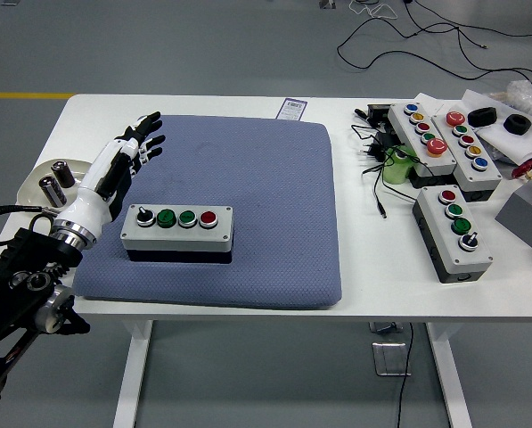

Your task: Pick up the button,place it on the desk,press the button,press the button

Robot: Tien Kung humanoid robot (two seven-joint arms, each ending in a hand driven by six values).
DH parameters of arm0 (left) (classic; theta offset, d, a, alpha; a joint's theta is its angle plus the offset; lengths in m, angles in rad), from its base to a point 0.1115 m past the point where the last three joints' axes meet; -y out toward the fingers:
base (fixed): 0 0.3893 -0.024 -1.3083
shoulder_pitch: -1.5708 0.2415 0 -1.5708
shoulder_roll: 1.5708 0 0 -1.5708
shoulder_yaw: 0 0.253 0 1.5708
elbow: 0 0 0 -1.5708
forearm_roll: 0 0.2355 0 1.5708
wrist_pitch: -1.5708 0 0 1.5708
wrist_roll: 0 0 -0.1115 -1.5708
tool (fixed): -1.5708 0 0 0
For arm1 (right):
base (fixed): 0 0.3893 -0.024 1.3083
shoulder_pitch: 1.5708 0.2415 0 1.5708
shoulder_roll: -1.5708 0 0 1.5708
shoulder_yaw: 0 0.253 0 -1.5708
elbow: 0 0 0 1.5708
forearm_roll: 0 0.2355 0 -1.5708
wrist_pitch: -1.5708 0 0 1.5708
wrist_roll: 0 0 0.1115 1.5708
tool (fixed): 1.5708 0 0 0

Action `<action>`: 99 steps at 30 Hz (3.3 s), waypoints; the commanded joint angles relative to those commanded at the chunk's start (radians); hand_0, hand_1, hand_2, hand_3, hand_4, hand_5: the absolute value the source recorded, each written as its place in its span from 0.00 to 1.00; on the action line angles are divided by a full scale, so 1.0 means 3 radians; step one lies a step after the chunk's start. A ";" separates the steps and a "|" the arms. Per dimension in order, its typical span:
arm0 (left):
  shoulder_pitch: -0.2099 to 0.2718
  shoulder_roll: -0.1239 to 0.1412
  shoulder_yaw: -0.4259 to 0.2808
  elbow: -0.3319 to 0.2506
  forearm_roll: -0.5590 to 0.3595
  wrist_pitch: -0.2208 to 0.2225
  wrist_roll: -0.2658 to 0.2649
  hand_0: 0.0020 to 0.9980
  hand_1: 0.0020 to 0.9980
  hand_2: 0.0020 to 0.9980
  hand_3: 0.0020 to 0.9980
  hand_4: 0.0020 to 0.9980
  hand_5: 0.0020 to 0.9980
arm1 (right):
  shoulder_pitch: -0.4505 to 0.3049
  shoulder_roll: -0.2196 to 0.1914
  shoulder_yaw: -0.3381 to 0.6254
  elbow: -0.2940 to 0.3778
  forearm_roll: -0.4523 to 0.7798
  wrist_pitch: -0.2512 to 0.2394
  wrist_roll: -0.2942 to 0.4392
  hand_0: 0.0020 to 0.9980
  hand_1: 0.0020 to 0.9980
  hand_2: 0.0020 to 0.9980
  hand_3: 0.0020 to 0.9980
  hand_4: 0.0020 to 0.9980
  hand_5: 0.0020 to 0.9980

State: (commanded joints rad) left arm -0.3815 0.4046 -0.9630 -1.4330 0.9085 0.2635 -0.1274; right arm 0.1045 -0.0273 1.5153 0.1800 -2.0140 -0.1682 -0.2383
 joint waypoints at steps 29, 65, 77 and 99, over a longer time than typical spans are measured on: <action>0.0260 -0.0288 -0.1039 0.0105 0.0352 -0.0594 0.0296 0.83 0.86 0.90 0.89 0.73 1.00 | 0.0037 -0.0012 0.0006 0.0000 -0.0016 0.0000 0.0015 0.67 0.66 0.68 0.62 0.31 0.17; 0.0679 -0.0672 -0.1592 0.0123 0.0925 -0.0803 0.0391 0.80 0.82 0.84 0.85 0.73 1.00 | 0.0007 -0.0001 0.0086 0.0000 -0.0160 0.0013 0.0008 0.67 0.66 0.68 0.62 0.31 0.17; 0.0750 -0.0767 -0.1678 0.0076 0.1081 -0.0864 0.0407 0.79 0.82 0.84 0.84 0.73 1.00 | 0.0025 -0.0001 0.0046 0.0000 -0.0116 0.0010 0.0014 0.67 0.66 0.68 0.62 0.31 0.17; 0.0734 -0.0787 -0.1703 0.0127 0.1054 -0.0843 0.0414 0.78 0.80 0.83 0.83 0.73 1.00 | 0.0058 -0.0010 0.0055 0.0000 -0.0144 0.0009 0.0022 0.67 0.66 0.68 0.62 0.31 0.17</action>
State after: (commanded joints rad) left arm -0.1614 0.1684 -1.4740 -1.3949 1.2247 0.0105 -0.0033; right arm 0.1218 -0.0303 1.5318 0.1800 -2.0572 -0.1656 -0.2315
